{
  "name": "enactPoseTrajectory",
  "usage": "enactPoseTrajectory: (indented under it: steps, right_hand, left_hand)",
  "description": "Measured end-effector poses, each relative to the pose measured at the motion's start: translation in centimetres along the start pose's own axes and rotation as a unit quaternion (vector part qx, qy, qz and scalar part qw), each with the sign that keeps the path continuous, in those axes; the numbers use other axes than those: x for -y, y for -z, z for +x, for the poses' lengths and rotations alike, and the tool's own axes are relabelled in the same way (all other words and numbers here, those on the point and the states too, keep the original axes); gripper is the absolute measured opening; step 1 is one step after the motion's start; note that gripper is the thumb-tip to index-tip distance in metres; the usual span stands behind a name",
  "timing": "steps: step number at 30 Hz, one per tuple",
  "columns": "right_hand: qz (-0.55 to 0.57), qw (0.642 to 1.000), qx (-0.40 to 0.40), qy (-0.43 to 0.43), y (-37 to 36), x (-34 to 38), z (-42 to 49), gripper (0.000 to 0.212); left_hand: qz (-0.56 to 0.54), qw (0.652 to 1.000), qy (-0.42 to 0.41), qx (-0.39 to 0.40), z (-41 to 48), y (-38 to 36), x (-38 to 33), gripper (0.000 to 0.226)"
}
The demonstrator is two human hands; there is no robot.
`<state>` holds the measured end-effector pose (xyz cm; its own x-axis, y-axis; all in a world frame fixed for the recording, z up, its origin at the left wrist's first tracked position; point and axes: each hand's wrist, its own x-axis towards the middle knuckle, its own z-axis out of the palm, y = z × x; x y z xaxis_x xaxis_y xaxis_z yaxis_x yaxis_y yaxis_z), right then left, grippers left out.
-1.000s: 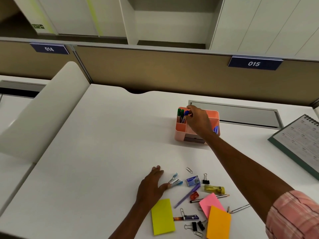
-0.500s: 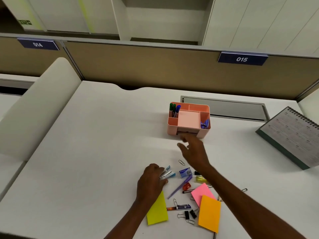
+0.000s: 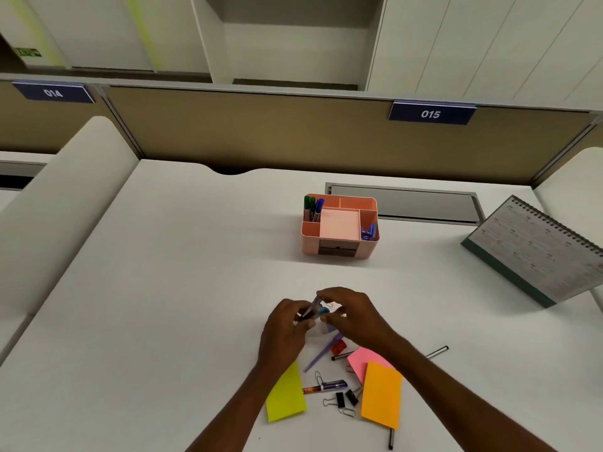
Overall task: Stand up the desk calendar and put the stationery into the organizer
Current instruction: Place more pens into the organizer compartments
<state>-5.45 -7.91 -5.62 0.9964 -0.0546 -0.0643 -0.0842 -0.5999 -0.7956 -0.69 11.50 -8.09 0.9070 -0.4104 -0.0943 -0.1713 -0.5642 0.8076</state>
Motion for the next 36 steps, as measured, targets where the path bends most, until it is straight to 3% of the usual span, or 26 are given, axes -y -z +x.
enactPoseTrajectory:
  steps: [4, 10, 15, 20, 26, 36]
  right_hand:
    - [0.004, 1.0, -0.015, 0.023, 2.6, 1.5, 0.5, 0.048]
    - [-0.021, 0.996, -0.053, 0.063, 7.4, 4.4, 2.5, 0.043]
    - [-0.065, 0.985, -0.128, 0.093, 12.4, 5.9, 7.0, 0.041]
    - [-0.105, 0.971, -0.194, 0.096, 15.7, 5.2, 13.3, 0.041]
    - [-0.176, 0.967, -0.164, 0.085, 15.6, 3.4, 18.8, 0.04]
    - [-0.3, 0.952, -0.038, 0.049, 14.3, 1.1, 21.9, 0.035]
  left_hand:
    - [-0.086, 0.996, -0.015, -0.008, 1.1, 0.2, -1.8, 0.032]
    - [-0.113, 0.989, -0.072, -0.058, 3.8, 0.9, -5.2, 0.034]
    - [0.03, 0.991, -0.103, -0.077, 7.4, 0.6, -6.9, 0.051]
    - [0.207, 0.962, -0.177, -0.016, 10.6, -1.3, -8.5, 0.072]
    - [0.274, 0.942, -0.192, 0.017, 12.3, -3.8, -7.6, 0.079]
    - [0.257, 0.948, -0.188, 0.018, 13.3, -4.1, -7.3, 0.076]
